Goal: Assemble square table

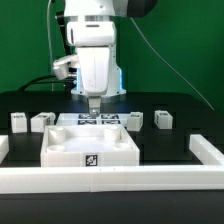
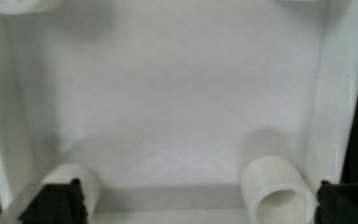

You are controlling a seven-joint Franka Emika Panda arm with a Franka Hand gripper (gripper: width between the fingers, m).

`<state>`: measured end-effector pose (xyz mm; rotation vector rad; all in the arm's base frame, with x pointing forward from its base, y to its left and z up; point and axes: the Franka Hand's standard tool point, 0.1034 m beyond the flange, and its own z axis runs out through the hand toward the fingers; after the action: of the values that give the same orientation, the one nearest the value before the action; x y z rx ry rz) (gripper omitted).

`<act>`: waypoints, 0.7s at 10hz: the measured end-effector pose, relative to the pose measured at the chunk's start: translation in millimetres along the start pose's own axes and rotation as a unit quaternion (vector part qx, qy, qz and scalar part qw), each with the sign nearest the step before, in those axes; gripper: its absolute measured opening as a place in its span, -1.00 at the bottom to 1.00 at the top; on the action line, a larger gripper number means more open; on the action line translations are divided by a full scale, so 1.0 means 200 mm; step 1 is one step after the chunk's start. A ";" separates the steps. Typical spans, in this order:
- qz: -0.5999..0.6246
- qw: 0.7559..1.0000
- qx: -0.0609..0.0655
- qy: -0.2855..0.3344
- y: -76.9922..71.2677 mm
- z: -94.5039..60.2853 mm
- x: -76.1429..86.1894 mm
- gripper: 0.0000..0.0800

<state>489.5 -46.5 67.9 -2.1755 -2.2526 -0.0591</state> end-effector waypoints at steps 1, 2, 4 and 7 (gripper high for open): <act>0.000 1.000 0.002 0.000 -0.07 0.04 -0.01 0.62; 0.005 1.000 0.014 0.003 -0.14 0.09 -0.02 0.62; 0.012 1.000 0.020 0.005 -0.17 0.15 -0.04 0.62; 0.015 0.999 0.036 0.011 -0.22 0.27 -0.03 0.62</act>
Offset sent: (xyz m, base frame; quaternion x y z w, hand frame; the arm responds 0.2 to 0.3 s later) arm -0.0115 0.0015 -0.0203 -0.0137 0.0322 -0.0075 0.9994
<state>446.2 -53.2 13.6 -2.1611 -2.1741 -0.0013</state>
